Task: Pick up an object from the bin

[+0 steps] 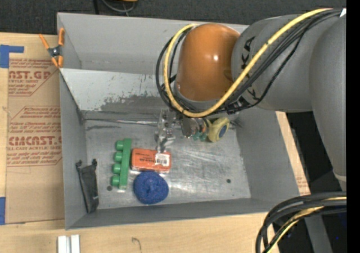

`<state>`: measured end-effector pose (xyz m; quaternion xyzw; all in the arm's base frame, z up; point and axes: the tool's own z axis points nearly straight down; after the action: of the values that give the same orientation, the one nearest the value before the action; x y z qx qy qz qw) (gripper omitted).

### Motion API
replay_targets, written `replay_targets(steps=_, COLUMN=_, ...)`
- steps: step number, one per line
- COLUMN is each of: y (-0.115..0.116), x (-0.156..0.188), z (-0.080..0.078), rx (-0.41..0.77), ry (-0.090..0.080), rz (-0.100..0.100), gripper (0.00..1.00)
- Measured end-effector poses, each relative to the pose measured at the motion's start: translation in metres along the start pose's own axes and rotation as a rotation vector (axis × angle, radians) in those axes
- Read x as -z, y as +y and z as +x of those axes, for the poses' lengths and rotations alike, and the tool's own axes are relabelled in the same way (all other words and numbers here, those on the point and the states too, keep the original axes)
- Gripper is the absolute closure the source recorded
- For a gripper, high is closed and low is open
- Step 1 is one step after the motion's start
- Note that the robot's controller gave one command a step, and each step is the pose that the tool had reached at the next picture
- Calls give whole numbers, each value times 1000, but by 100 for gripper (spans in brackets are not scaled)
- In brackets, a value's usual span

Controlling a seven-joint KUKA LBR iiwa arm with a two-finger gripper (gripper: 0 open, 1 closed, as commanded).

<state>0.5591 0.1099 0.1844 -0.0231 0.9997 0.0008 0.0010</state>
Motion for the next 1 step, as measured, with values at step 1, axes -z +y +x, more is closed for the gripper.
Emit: replay_targets(steps=1, y=44, x=-32, z=-12, rx=-10, ry=-4, rz=0, gripper=100)
